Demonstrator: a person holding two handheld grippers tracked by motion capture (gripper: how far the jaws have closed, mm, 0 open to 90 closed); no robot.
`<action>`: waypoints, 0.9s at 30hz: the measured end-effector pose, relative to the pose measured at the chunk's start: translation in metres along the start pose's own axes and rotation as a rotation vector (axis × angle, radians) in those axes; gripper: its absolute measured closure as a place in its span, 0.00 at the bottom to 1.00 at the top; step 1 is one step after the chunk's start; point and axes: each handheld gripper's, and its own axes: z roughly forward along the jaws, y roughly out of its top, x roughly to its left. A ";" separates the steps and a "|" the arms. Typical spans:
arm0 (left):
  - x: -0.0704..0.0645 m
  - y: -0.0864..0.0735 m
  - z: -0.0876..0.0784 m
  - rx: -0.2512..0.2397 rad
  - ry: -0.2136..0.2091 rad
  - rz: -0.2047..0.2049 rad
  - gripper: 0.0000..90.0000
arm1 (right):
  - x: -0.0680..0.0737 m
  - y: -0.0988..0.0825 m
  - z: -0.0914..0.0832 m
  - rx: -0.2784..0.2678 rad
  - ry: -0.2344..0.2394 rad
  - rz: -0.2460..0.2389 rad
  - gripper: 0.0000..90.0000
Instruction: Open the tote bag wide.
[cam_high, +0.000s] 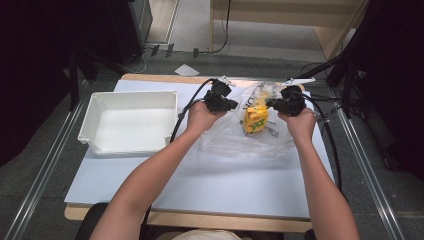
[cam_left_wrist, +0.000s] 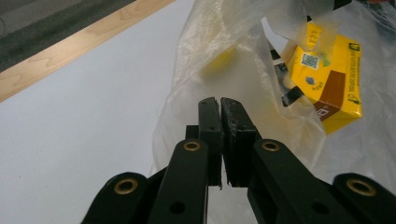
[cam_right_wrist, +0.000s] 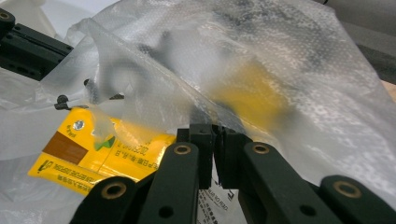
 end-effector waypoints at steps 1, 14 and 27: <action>0.001 0.000 -0.001 0.000 -0.006 -0.004 0.98 | 0.000 0.000 0.000 0.002 0.000 0.003 0.98; -0.022 0.018 -0.049 -0.072 -0.100 0.066 0.99 | 0.000 0.002 -0.006 -0.007 -0.003 0.000 0.98; -0.043 -0.003 -0.027 0.003 -0.148 0.108 0.99 | 0.002 0.002 -0.006 -0.021 -0.003 0.012 0.99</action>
